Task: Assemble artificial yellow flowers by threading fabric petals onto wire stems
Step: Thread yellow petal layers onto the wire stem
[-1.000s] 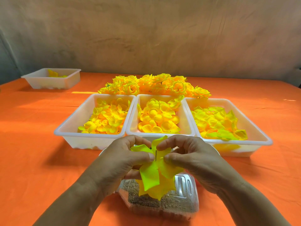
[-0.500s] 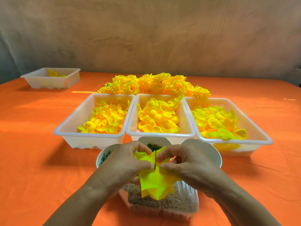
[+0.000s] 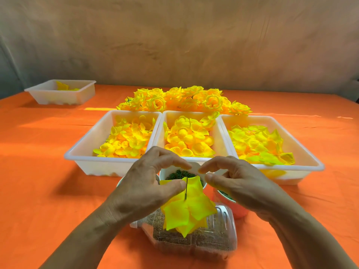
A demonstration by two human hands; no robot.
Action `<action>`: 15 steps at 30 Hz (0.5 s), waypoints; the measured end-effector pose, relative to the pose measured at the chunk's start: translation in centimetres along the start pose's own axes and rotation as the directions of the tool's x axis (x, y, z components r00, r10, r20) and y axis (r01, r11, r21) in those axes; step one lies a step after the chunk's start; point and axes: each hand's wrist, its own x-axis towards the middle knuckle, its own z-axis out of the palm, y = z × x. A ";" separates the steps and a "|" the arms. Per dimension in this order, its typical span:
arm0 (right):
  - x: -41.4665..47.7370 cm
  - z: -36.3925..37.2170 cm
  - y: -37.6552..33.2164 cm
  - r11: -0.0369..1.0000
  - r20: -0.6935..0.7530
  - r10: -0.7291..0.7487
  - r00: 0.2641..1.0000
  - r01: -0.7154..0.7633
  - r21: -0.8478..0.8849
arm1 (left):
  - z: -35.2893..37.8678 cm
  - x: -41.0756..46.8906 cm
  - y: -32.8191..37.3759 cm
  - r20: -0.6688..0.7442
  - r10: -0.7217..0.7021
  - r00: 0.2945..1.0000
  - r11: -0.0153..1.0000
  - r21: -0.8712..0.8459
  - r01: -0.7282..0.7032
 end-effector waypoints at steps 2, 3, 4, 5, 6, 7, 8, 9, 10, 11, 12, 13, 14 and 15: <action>0.1 -0.5 0.2 0.999 -0.027 0.019 0.999 -0.018 0.039 | 0.6 0.1 0.1 0.057 0.042 0.997 0.996 -0.083 -0.038; 0.2 -0.7 0.3 0.997 -0.043 0.025 0.999 -0.022 0.070 | 0.8 0.1 0.0 0.091 0.058 0.994 0.992 -0.117 -0.047; 0.2 -0.9 0.5 0.995 -0.057 0.032 0.998 -0.027 0.093 | 1.0 0.0 -0.2 0.123 0.075 0.990 0.989 -0.136 -0.058; 0.2 -1.0 0.7 0.993 -0.067 0.041 0.997 -0.033 0.111 | 1.2 0.0 -0.6 0.140 0.095 0.986 0.988 -0.134 -0.077; 0.2 -1.1 0.9 0.991 -0.078 0.048 0.996 -0.038 0.126 | 1.4 0.0 -0.9 0.146 0.108 0.983 0.989 -0.119 -0.091; 0.2 -1.3 1.2 0.989 -0.091 0.059 0.994 -0.046 0.139 | 1.8 0.0 -1.2 0.141 0.115 0.983 0.989 -0.106 -0.100; 0.3 -1.4 1.5 0.988 -0.108 0.072 0.992 -0.056 0.146 | 2.1 0.0 -1.4 0.129 0.106 0.986 0.991 -0.097 -0.094; 0.3 -1.5 1.8 0.987 -0.126 0.087 0.988 -0.068 0.147 | 2.6 0.0 -1.6 0.117 0.089 0.989 0.992 -0.102 -0.077; 0.4 -1.7 2.0 0.986 -0.143 0.104 0.984 -0.083 0.142 | 3.0 -0.1 -1.8 0.109 0.067 0.992 0.992 -0.112 -0.055; 0.5 -1.8 2.3 0.986 -0.157 0.119 0.980 -0.098 0.132 | 3.4 -0.1 -2.0 0.097 0.045 0.994 0.993 -0.111 -0.034; 0.6 -2.0 2.7 0.987 -0.171 0.130 0.977 -0.111 0.114 | 3.7 -0.1 -2.0 0.084 0.041 0.996 0.993 -0.111 -0.031; 0.7 -2.2 3.1 0.988 -0.187 0.140 0.972 -0.125 0.089 | 3.9 -0.1 -2.2 0.075 0.046 0.996 0.993 -0.111 -0.037; 0.9 -2.4 3.5 0.988 -0.200 0.150 0.968 -0.141 0.057 | 4.1 -0.2 -2.3 0.076 0.042 0.996 0.993 -0.115 -0.033; 1.1 -2.6 3.9 0.987 -0.211 0.158 0.965 -0.158 0.018 | 4.2 -0.2 -2.5 0.093 0.028 0.995 0.993 -0.118 -0.017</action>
